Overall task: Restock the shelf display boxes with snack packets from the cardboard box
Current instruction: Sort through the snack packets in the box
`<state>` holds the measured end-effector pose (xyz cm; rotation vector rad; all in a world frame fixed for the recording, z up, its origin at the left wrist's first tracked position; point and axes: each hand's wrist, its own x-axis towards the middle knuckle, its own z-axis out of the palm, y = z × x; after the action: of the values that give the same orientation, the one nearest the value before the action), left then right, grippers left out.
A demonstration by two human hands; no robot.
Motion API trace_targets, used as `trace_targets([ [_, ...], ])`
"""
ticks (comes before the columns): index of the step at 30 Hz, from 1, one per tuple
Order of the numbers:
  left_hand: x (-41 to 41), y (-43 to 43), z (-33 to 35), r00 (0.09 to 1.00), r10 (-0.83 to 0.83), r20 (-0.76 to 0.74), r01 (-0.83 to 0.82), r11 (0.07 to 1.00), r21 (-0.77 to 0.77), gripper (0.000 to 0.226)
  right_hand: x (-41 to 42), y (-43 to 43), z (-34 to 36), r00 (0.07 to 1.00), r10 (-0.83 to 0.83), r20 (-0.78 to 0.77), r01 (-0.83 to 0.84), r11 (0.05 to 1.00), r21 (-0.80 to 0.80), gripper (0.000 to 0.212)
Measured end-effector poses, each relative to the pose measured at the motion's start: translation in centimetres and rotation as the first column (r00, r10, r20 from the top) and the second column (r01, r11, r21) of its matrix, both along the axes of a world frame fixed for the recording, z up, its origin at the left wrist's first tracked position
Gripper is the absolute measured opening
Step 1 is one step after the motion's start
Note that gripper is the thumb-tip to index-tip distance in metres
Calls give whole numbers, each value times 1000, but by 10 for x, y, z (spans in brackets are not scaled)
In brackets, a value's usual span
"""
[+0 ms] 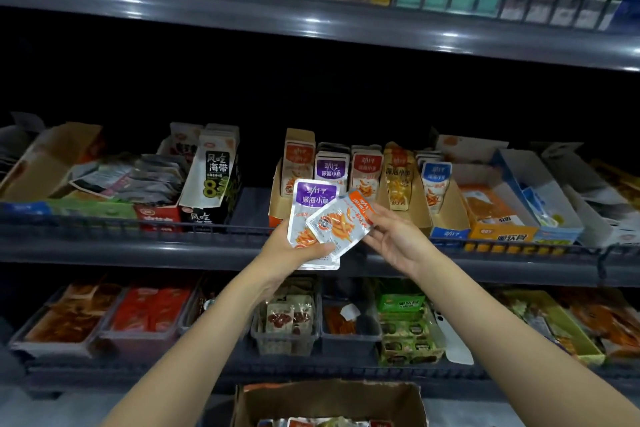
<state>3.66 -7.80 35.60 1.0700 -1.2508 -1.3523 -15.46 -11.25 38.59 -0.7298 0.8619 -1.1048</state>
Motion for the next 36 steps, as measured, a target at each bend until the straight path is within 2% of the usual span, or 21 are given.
trace_targets([
  [2,10,-7,4,999,11,45,-11,1000,-17,51,6,-8,1,1000,11,-18,-12,1000,-8,29],
  [8,48,-33,20,979,99,175,-88,994,-73,51,24,-42,25,935,-4,-355,-89,966,-244,32],
  [12,72,-54,35,937,257,235,-228,963,-142,32,37,-77,57,794,-187,-578,-158,855,-493,38],
  [14,85,-65,42,912,311,268,-273,947,-171,27,46,-97,74,742,-286,-607,-170,795,-583,39],
  [16,96,-77,47,883,348,315,-298,934,-195,25,58,-120,89,713,-321,-624,-206,755,-623,31],
  [19,106,-93,49,868,372,329,-328,927,-182,30,76,-154,99,690,-246,-681,-302,757,-580,24],
  [20,108,-97,49,870,373,323,-332,927,-178,31,80,-165,98,656,-235,-717,-335,760,-556,25],
  [23,110,-104,46,882,366,296,-327,929,-175,29,93,-189,89,437,-270,-858,-501,719,-481,31],
  [25,112,-106,43,890,365,274,-329,929,-169,31,100,-200,80,301,-313,-901,-578,691,-434,37],
  [29,114,-107,36,905,354,234,-320,932,-172,28,109,-204,66,112,-412,-904,-689,624,-370,30],
  [33,114,-108,30,912,346,219,-311,934,-176,28,115,-199,56,105,-392,-914,-705,619,-346,28],
  [36,113,-107,29,911,354,213,-320,930,-178,19,118,-197,51,61,-391,-918,-730,610,-308,33],
])
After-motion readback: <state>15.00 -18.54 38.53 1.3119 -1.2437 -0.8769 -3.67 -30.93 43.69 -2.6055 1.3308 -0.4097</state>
